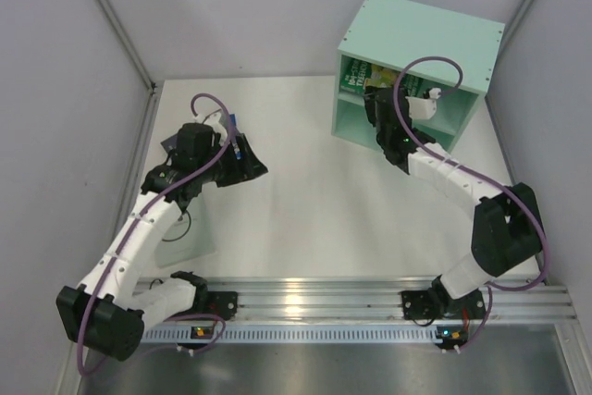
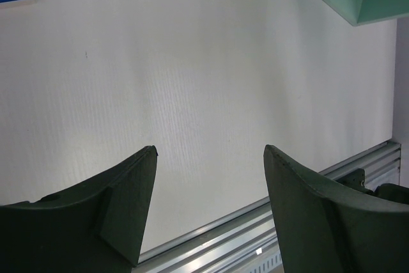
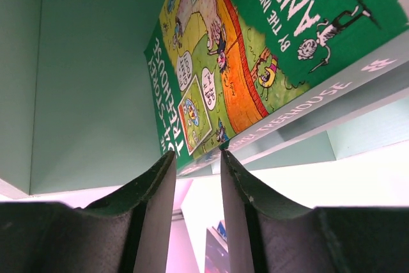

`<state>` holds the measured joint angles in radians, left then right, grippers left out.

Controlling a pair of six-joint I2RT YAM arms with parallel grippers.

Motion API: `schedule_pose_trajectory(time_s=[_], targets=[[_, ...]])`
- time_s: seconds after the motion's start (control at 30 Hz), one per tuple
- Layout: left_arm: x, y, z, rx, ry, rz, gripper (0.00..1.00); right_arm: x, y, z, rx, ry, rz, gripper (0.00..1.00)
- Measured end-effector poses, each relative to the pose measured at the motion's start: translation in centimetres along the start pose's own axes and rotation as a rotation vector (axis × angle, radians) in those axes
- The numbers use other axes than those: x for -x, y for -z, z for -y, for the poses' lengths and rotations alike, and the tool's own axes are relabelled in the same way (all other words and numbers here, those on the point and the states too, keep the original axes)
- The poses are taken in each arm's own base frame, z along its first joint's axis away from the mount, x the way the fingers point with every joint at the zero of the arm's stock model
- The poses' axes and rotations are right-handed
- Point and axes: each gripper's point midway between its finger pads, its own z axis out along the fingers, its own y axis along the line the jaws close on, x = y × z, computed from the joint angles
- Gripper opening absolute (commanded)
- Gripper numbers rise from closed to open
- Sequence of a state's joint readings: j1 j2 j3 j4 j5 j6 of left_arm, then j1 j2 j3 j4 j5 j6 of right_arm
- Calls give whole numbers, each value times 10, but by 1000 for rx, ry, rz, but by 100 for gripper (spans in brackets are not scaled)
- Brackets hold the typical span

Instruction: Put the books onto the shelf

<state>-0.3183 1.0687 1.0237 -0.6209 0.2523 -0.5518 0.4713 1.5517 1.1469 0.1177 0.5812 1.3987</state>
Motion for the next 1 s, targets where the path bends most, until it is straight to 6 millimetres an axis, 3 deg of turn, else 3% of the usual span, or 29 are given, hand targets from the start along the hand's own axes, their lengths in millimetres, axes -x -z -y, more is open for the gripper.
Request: schedule_pose_trajectory(time_s=[0.3, 1.0], targets=[[1, 0, -1, 6, 0, 3, 73, 0, -2, 2, -2, 8, -1, 23], [0, -1, -1, 7, 0, 0, 73, -2, -11, 5, -7, 11, 3, 20]])
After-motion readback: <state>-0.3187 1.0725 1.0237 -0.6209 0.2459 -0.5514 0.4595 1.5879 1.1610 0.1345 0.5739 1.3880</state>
